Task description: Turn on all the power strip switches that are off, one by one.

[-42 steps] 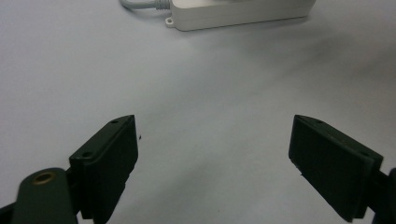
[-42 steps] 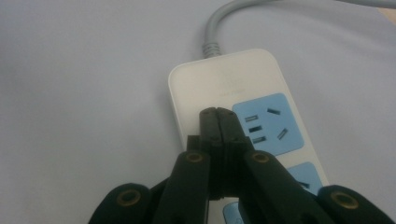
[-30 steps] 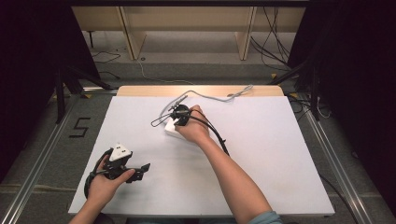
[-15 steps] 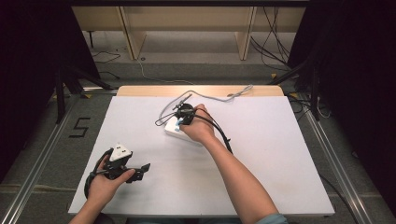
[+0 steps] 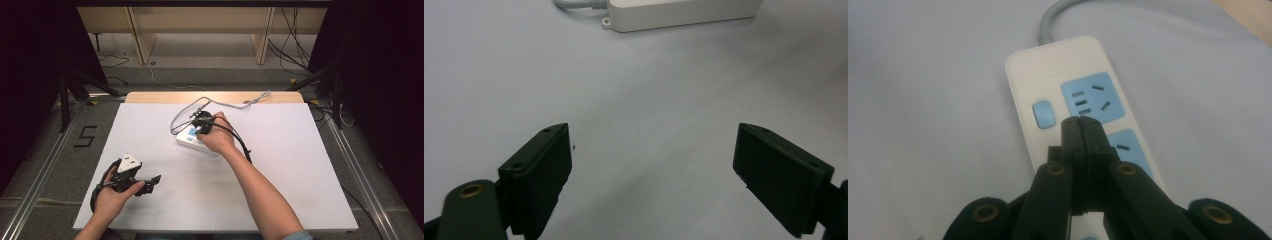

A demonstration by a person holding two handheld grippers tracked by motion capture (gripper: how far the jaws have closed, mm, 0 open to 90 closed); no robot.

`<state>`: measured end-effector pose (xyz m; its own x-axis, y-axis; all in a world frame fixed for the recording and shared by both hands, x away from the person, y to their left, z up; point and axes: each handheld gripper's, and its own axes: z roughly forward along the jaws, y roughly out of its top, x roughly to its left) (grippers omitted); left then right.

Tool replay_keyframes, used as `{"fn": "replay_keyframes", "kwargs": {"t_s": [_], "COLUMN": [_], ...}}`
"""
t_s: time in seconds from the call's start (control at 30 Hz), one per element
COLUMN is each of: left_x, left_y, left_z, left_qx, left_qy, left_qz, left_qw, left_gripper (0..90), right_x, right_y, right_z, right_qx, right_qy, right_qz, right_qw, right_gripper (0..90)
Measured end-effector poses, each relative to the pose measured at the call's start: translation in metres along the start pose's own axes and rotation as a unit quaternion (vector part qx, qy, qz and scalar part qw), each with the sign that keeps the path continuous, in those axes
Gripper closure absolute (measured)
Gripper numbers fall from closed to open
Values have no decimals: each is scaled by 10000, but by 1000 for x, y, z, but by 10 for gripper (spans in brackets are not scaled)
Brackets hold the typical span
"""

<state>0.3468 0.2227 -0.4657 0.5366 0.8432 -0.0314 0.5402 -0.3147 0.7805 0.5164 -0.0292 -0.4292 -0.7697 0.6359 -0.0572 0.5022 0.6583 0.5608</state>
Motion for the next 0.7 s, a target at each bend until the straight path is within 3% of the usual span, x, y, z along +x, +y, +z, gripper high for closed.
{"fn": "replay_keyframes", "kwargs": {"t_s": [0.7], "left_x": [0], "left_y": [0], "left_z": [0], "left_qx": [-14], "left_qy": [2], "left_qz": [-41], "left_qw": [10000], "left_gripper": [155], "right_x": [-6], "right_y": [-7], "right_z": [-8], "right_qx": [-9], "right_qy": [-16], "right_qz": [21], "right_qw": [10000], "right_gripper": [900]}}
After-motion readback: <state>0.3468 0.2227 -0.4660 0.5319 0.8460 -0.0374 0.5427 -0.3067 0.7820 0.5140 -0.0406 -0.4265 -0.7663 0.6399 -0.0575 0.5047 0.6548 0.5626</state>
